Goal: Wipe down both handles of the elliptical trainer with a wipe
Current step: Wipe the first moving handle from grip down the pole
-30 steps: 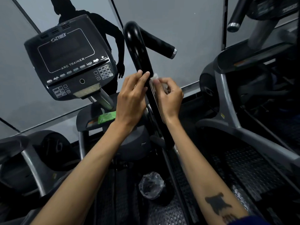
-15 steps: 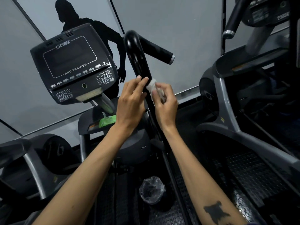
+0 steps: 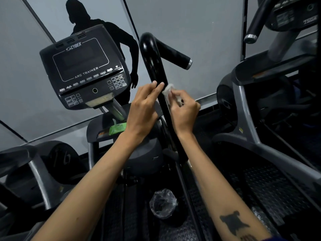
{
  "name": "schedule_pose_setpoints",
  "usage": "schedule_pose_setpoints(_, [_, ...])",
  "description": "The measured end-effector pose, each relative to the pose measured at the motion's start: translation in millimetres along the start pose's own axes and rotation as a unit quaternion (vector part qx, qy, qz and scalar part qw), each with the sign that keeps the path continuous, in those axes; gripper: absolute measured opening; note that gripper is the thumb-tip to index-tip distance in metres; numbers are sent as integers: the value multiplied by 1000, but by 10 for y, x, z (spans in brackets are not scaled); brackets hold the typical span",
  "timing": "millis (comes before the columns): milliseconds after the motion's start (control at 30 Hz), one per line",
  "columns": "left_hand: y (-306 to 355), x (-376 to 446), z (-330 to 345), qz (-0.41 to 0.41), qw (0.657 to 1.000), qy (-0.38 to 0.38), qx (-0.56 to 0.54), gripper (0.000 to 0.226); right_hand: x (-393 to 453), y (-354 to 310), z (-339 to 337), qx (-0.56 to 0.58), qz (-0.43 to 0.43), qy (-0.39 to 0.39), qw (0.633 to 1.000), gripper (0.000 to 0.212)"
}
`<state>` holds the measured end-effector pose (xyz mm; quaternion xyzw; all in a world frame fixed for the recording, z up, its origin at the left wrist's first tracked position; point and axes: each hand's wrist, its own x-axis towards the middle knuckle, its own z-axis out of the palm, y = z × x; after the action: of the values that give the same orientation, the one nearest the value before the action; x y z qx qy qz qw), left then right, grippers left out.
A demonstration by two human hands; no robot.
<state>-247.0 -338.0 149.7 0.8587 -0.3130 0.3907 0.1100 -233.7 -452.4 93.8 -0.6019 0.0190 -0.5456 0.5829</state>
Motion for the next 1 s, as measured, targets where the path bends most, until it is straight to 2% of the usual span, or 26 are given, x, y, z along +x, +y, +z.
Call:
schedule_pose_setpoints(167, [7, -38, -10, -4, 1000, -4, 1, 77, -188, -53, 35, -12, -43, -11, 999, 10])
schedule_pose_setpoints(367, [32, -38, 32, -5, 1000, 5, 2, 76, -29, -88, 73, -21, -35, -15, 999, 10])
schedule_pose_setpoints(500, [-11, -60, -3, 7, 1000, -24, 5, 77, -200, -56, 56, -42, -62, -15, 997, 21])
schedule_pose_setpoints(600, [-3, -68, -10, 7, 999, -33, 5, 77, -222, 48, -15, -45, -67, -24, 996, 19])
schedule_pose_setpoints(700, [14, -76, 13, 6, 1000, -22, 7, 78, -88, -10, 22, -40, -48, -21, 998, 16])
schedule_pose_setpoints(867, [19, -78, 40, 1, 1000, -15, 15, 78, -278, 25, -5, -47, -103, -25, 993, 18])
schedule_pose_setpoints(1000, [60, -97, 83, -8, 1000, 2, 12, 81, -137, 86, -2, -46, -98, -25, 994, 20])
